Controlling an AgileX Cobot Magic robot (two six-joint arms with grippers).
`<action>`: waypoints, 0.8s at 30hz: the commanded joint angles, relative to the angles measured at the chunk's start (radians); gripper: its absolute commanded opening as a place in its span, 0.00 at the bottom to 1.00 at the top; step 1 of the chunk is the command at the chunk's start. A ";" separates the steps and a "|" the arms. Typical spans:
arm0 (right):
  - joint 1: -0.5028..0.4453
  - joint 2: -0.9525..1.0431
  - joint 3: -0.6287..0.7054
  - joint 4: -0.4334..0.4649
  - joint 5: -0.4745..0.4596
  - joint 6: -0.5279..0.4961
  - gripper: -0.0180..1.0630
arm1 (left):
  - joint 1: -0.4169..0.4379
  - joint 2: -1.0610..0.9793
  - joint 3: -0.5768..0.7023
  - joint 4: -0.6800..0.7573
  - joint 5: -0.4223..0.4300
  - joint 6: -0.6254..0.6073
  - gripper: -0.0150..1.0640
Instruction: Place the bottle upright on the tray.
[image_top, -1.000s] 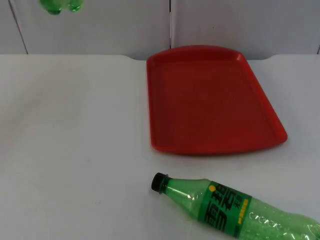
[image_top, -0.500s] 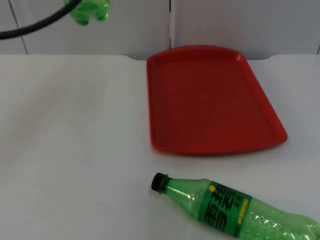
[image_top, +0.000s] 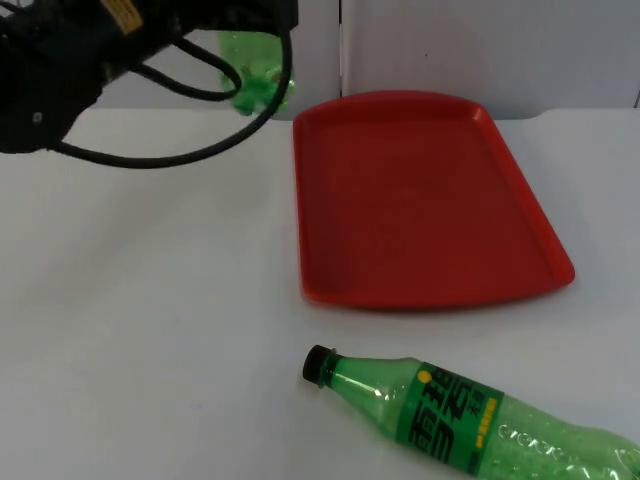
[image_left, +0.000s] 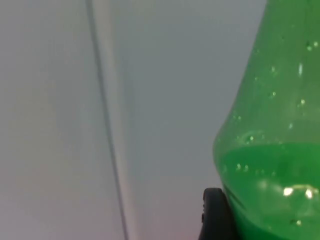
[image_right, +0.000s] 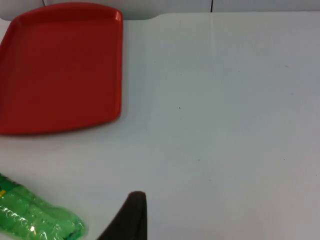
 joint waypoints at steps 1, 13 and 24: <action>-0.006 -0.004 0.003 -0.002 -0.007 -0.005 0.99 | -0.006 0.047 -0.065 0.050 -0.036 -0.030 0.01; -0.006 -0.004 0.003 -0.002 -0.007 -0.005 0.99 | -0.006 0.291 -0.335 0.066 -0.036 -0.132 0.01; -0.006 -0.004 0.003 -0.002 -0.007 -0.005 0.99 | -0.064 0.468 -0.530 0.115 -0.001 -0.132 0.01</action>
